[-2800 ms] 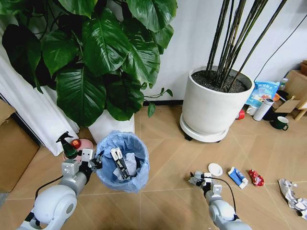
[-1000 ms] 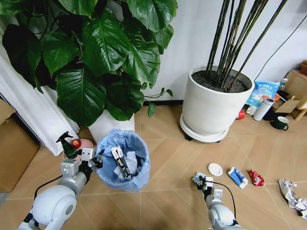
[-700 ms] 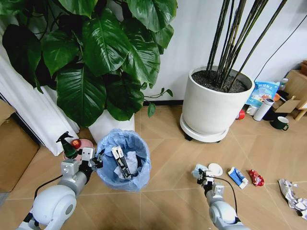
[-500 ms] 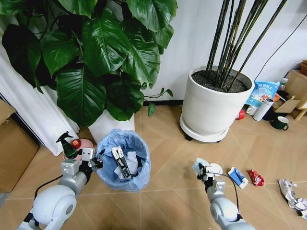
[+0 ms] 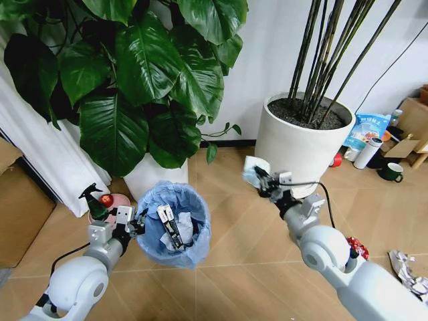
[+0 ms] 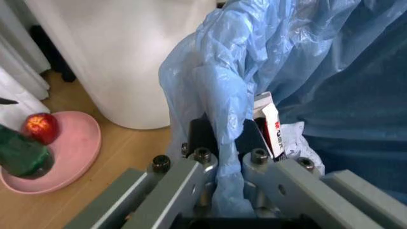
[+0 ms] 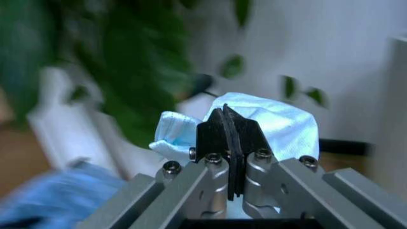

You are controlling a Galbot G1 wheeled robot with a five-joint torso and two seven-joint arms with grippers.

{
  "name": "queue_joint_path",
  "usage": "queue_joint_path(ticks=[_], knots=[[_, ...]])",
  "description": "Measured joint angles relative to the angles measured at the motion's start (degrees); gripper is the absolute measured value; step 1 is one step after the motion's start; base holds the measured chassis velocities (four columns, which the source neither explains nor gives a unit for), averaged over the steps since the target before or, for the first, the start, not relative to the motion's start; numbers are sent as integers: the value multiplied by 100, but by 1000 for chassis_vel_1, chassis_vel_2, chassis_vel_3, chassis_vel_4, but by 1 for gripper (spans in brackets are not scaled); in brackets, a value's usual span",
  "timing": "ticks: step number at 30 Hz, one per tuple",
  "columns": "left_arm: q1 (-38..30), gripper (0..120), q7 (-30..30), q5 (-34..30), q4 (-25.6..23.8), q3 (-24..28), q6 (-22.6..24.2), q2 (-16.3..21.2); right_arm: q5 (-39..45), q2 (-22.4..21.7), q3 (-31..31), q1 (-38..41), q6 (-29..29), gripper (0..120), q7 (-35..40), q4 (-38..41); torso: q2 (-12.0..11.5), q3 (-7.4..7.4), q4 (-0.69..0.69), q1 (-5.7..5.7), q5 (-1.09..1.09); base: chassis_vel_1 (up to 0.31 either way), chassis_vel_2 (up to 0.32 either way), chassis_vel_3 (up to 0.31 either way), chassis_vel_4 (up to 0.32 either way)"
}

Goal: Pick up the trash bin and place the garbage on the floor into it.

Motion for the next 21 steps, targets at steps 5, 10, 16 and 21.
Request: queue_joint_path(ticks=[5,10,16,21], knots=[[-190,0,-83,-78,73,194,64,46,281,-55,-358,276,-6,0,-104,331,0,0,-1,0,2,0,0,0,0],[-307,0,-96,-69,174,416,87,40,654,-21,-953,644,42,0,-308,546,0,0,0,0,2,0,0,0,0],[-337,0,-93,-48,188,513,89,-4,670,80,-1459,1016,95,0,-440,389,0,0,-1,0,1,0,0,0,0],[-339,0,-91,-51,188,477,90,0,662,236,-1915,1270,99,0,-448,112,0,0,1,0,1,0,0,0,0]])
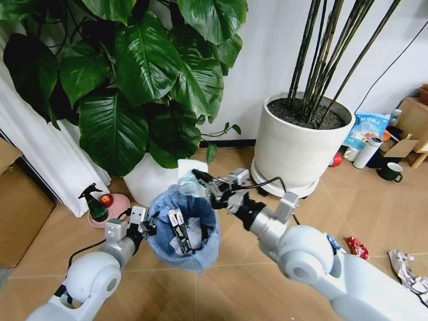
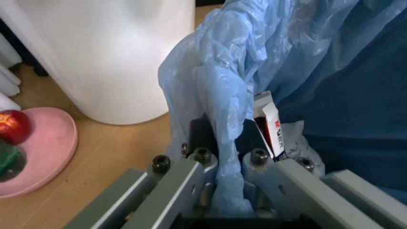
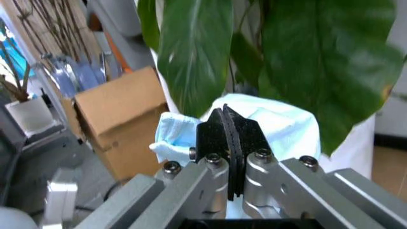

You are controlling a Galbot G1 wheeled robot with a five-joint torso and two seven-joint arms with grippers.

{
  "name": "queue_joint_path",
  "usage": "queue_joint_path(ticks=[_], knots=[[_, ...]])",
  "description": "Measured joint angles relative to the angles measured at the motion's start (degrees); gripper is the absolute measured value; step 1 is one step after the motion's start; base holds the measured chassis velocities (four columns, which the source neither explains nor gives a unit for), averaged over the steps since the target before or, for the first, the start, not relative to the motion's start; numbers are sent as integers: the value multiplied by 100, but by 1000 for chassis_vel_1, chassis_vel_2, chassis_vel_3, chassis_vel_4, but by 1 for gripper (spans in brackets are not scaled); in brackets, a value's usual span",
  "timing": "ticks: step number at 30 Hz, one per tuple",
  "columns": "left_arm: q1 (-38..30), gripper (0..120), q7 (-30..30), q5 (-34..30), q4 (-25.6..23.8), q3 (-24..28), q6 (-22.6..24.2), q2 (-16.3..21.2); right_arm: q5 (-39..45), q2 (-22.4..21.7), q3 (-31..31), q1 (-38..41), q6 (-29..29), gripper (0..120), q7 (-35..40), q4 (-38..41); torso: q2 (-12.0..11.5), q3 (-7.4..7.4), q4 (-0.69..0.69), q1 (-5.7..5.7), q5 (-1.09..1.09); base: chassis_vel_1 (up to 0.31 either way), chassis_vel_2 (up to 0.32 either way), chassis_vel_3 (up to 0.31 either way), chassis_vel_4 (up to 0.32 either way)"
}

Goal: Pick up the trash bin and place the garbage on the floor into it.

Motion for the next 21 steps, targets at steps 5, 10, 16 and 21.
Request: queue_joint_path(ticks=[5,10,16,21], knots=[[9,0,14,0,1,-39,-2,-4,-142,58,-237,-24,-22,0,49,-229,0,0,-2,0,1,0,0,0,0],[30,0,42,20,8,-69,-10,-19,-104,99,-384,10,-194,7,294,-235,0,0,0,0,0,0,0,0,0],[47,0,48,23,6,-90,-16,-27,-59,97,-372,-31,-243,27,391,-219,0,0,-1,0,0,0,0,0,0],[52,0,49,29,-7,-93,-21,-27,-50,108,-339,-87,-248,44,426,-190,0,0,-1,0,0,0,0,0,0]])
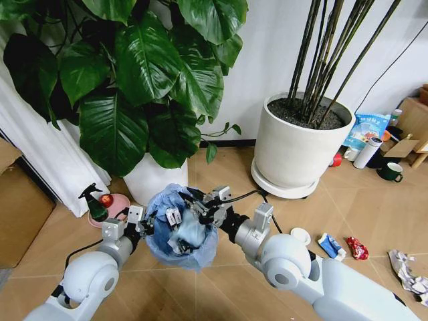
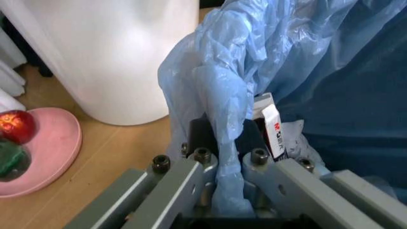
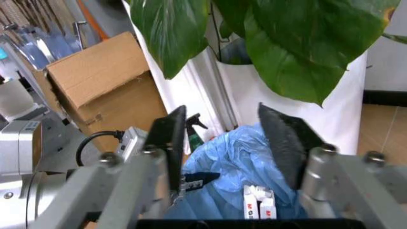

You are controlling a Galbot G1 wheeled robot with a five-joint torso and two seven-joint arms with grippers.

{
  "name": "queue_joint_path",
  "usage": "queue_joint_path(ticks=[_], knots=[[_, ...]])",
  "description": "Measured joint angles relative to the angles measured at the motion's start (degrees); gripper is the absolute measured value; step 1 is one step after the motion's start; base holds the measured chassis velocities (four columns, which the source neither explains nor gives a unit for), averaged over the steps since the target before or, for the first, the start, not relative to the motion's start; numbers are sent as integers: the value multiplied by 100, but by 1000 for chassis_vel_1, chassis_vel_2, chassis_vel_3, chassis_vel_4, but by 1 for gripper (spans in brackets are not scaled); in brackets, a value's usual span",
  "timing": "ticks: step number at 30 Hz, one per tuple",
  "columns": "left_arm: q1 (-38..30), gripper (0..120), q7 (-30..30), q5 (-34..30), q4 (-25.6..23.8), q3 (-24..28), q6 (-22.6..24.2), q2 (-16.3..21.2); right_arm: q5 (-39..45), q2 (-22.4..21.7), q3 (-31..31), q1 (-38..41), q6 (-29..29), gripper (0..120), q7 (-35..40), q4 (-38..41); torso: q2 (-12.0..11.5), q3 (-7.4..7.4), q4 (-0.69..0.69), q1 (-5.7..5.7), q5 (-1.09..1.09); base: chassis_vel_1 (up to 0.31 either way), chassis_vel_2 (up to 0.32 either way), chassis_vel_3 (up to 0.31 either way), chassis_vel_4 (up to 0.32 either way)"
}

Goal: Pick up the trash bin and place the garbage on the floor into it.

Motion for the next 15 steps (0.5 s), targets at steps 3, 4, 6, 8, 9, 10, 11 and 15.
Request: queue_joint_path(ticks=[3,4,6,8,9,10,11,15], knots=[[9,0,-7,5,-11,-4,-1,-1,-1,14,113,-66,0,59,11,16,0,0,0,0,0,0,0,0,0],[21,0,-7,8,-15,-11,-1,-4,-7,15,173,-96,0,63,22,20,0,0,0,0,0,0,0,0,0],[41,0,-7,16,-17,-30,-2,-12,-34,15,276,-146,2,68,28,20,0,0,0,0,0,0,0,0,0],[76,0,-10,37,-25,-75,-7,-31,-152,1,520,-265,24,76,30,18,0,0,1,0,0,0,0,0,0],[99,0,-11,47,-31,-99,-13,-43,-273,-25,733,-374,47,81,29,0,0,0,1,0,1,0,0,0,0],[99,0,-11,47,-31,-99,-13,-43,-273,-25,733,-374,47,81,29,0,0,0,1,0,1,0,0,0,0],[117,0,-11,57,-38,-119,-21,-54,-378,-57,964,-506,55,86,32,-29,0,0,0,0,0,0,0,0,0],[180,0,-11,97,-88,-174,-35,-97,-697,-124,1674,-957,55,98,143,-256,0,0,0,0,0,0,0,0,0]])
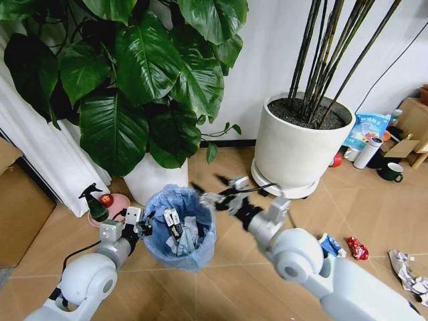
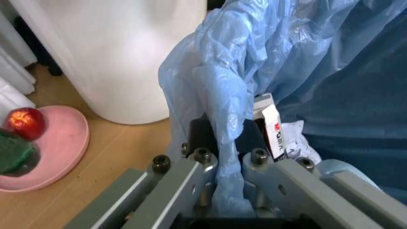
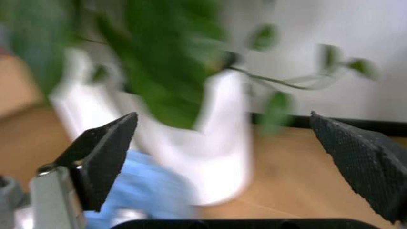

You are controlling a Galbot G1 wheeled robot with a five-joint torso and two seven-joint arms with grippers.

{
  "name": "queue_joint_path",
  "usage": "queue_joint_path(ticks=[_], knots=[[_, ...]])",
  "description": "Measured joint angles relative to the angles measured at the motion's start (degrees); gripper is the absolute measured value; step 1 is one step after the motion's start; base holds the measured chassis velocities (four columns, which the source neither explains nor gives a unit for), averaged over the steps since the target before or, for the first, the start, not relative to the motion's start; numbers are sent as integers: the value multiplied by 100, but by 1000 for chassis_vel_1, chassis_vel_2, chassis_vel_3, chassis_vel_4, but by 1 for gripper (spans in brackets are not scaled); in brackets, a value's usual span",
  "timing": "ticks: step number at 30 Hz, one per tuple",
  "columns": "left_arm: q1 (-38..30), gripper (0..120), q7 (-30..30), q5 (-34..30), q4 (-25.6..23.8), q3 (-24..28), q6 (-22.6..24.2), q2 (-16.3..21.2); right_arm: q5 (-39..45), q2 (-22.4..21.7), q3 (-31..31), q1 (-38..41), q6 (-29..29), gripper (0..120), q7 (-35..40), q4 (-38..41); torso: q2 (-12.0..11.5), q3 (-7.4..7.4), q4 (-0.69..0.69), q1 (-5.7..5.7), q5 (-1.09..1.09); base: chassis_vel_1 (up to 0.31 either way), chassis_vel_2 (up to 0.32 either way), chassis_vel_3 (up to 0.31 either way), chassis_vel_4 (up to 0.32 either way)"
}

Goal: Pick up the trash bin and place the garbage on the floor into it.

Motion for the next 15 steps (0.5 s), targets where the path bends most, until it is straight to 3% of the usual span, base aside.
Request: queue_joint_path(ticks=[1,5,10,14,15], knots=[[0,0,0,0,0,0,0,0,0,0,0,0,0,98,0,0,0,0,0,0,0,0,0,0,0],[109,0,49,65,-40,-100,-52,-3,-732,114,1110,-961,173,100,-144,-854,0,0,-1,0,2,0,0,0,0],[151,0,86,76,-61,-143,-72,27,-886,271,1594,-1352,285,100,-281,-1584,0,0,-3,0,2,0,0,0,0],[130,0,101,72,-67,-142,-81,41,-1117,582,1957,-1333,433,100,-368,-2908,0,0,-1,0,2,0,0,0,0],[130,0,101,72,-67,-142,-81,41,-1117,582,1957,-1333,433,100,-368,-2908,0,0,-1,0,2,0,0,0,0]])
